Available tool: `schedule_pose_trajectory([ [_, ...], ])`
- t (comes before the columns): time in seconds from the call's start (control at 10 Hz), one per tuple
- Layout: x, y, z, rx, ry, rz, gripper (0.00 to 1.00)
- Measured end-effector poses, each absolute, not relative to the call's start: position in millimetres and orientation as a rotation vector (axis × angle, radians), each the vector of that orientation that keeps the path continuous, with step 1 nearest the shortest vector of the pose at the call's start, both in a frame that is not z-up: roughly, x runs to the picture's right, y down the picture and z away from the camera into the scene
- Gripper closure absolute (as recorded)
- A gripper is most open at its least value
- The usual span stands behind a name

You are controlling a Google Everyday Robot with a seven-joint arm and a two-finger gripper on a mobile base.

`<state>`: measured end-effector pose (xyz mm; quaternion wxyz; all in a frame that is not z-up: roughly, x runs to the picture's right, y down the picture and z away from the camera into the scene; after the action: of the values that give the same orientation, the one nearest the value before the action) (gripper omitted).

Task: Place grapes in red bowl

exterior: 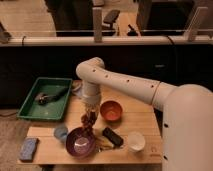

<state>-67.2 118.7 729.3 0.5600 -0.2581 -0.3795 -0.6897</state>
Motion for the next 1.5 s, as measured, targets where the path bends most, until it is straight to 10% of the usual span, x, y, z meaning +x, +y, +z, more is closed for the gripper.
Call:
schedule_pose_trajectory([
  [1.5, 32, 52, 764, -0.632, -0.720, -1.406, 1.00],
])
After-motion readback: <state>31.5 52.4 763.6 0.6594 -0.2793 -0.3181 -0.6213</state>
